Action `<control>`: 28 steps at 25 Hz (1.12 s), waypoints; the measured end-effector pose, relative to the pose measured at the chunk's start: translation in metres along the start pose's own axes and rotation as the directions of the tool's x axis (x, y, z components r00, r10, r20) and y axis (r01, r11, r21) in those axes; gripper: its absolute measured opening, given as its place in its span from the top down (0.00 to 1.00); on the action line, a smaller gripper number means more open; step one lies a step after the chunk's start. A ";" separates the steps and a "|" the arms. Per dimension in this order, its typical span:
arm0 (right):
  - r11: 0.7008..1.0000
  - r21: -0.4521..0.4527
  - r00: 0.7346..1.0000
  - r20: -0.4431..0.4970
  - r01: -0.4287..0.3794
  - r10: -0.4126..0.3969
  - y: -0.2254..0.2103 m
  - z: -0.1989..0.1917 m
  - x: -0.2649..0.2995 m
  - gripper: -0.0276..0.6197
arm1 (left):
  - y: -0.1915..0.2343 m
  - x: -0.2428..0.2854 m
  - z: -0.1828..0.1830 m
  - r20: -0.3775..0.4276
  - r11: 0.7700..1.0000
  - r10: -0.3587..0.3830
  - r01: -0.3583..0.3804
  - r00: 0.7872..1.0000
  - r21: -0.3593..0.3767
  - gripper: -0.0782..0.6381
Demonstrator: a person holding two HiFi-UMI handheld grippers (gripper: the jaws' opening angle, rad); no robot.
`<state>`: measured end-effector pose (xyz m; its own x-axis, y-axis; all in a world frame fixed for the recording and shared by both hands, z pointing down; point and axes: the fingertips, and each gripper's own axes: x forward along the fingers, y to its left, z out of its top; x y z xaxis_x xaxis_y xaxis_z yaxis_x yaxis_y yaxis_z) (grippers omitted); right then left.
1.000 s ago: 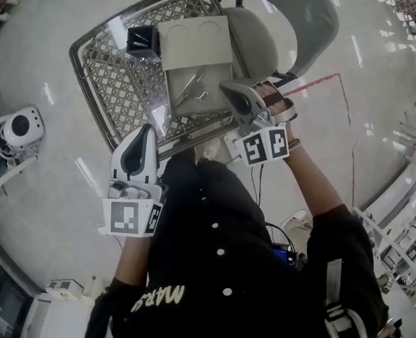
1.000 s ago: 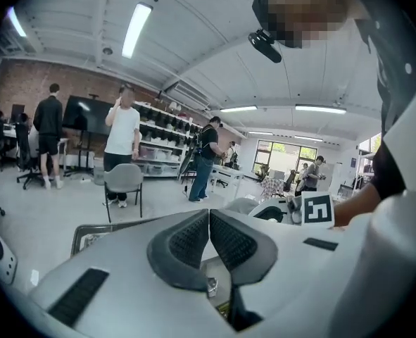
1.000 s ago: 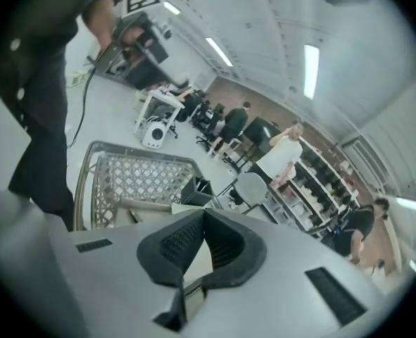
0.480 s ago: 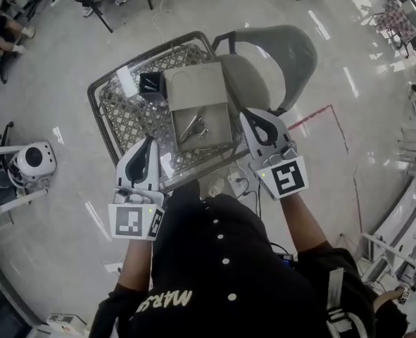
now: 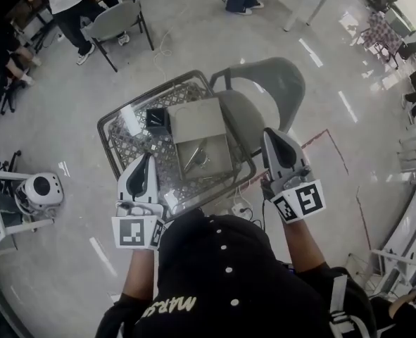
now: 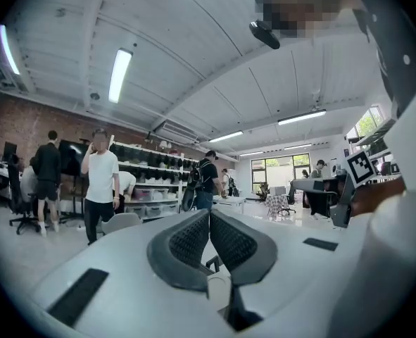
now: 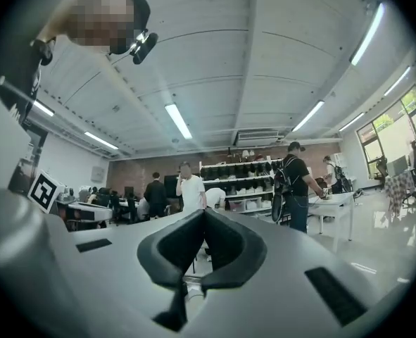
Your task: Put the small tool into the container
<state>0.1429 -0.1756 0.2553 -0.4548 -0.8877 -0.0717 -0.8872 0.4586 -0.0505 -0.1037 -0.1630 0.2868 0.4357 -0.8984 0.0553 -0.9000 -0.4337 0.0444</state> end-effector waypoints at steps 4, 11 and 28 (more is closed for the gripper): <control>0.999 0.005 0.998 0.031 0.047 -0.047 -0.009 0.009 -0.011 0.94 | 0.008 -0.005 0.005 0.015 0.999 0.025 -0.026 1.000 0.026 0.85; 0.994 0.013 0.992 0.056 0.108 -0.109 -0.023 0.009 -0.027 0.94 | 0.017 -0.010 0.012 0.032 0.997 0.059 -0.060 0.998 0.042 0.85; 0.993 -0.025 0.991 0.060 0.118 -0.117 -0.025 0.012 -0.018 0.94 | 0.020 -0.003 0.017 0.046 0.997 0.075 -0.076 0.996 0.025 0.85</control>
<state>0.1742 -0.1711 0.2454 -0.3426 -0.9312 -0.1245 -0.9365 0.3491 -0.0339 -0.1229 -0.1701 0.2703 0.3659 -0.9306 0.0124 -0.9306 -0.3657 0.0149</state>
